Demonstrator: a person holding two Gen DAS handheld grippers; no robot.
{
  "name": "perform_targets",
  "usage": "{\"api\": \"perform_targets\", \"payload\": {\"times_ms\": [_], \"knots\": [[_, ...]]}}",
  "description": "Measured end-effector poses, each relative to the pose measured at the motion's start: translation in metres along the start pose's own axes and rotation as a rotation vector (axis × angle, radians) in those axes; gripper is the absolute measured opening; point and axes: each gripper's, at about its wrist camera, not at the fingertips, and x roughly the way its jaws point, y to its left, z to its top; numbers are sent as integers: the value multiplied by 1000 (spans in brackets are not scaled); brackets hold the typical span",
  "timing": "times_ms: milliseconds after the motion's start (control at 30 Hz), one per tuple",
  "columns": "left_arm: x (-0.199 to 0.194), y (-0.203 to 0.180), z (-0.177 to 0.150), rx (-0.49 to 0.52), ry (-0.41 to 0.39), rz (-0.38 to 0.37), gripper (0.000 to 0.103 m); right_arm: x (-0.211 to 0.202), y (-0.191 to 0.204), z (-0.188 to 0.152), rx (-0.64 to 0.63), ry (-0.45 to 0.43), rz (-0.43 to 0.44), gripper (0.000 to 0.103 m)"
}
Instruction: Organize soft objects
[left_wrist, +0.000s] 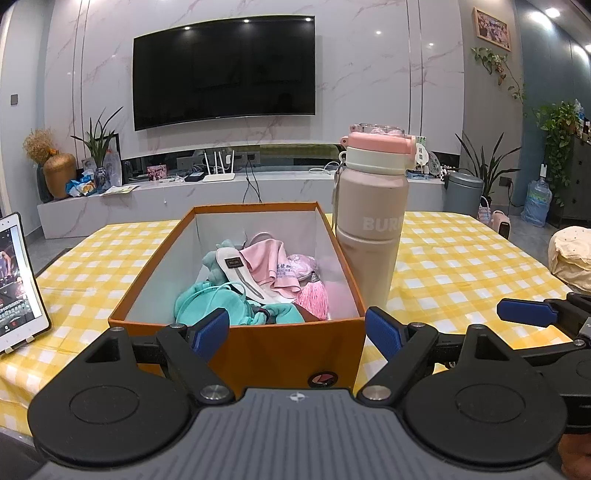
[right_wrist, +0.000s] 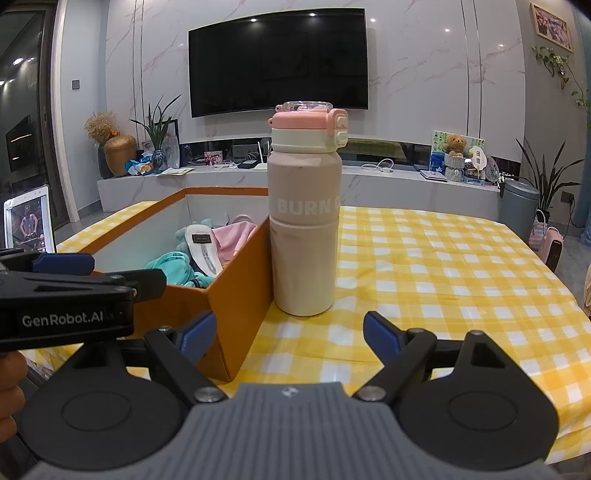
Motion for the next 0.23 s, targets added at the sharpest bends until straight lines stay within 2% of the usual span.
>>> {"api": "perform_targets", "payload": {"times_ms": [233], "knots": [[-2,-1,1,-4,-2,6,98,0,0,0,1,0,1,85]]}}
